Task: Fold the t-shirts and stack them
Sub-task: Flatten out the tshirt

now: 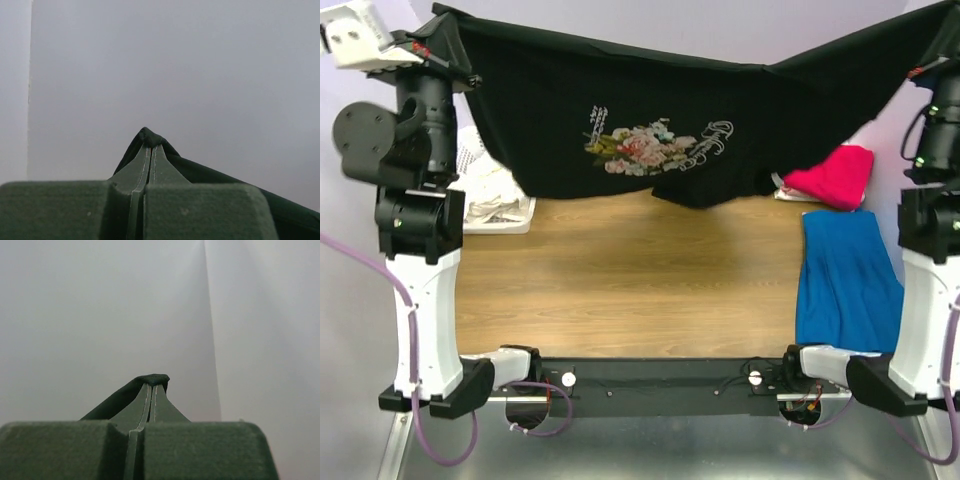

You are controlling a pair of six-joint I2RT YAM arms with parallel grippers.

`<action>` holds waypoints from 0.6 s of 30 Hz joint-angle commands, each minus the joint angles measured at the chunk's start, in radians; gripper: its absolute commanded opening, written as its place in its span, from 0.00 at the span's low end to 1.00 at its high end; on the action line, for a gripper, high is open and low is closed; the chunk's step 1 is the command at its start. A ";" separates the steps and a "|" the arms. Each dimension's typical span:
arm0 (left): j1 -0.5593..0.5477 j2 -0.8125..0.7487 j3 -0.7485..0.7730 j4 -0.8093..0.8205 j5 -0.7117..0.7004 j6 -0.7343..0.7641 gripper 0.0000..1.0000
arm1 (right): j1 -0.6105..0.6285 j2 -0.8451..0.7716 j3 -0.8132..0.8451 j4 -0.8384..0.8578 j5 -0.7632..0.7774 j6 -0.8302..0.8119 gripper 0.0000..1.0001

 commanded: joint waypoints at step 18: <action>0.005 0.057 0.013 -0.148 -0.003 0.119 0.00 | -0.007 0.199 0.155 -0.014 0.001 -0.025 0.01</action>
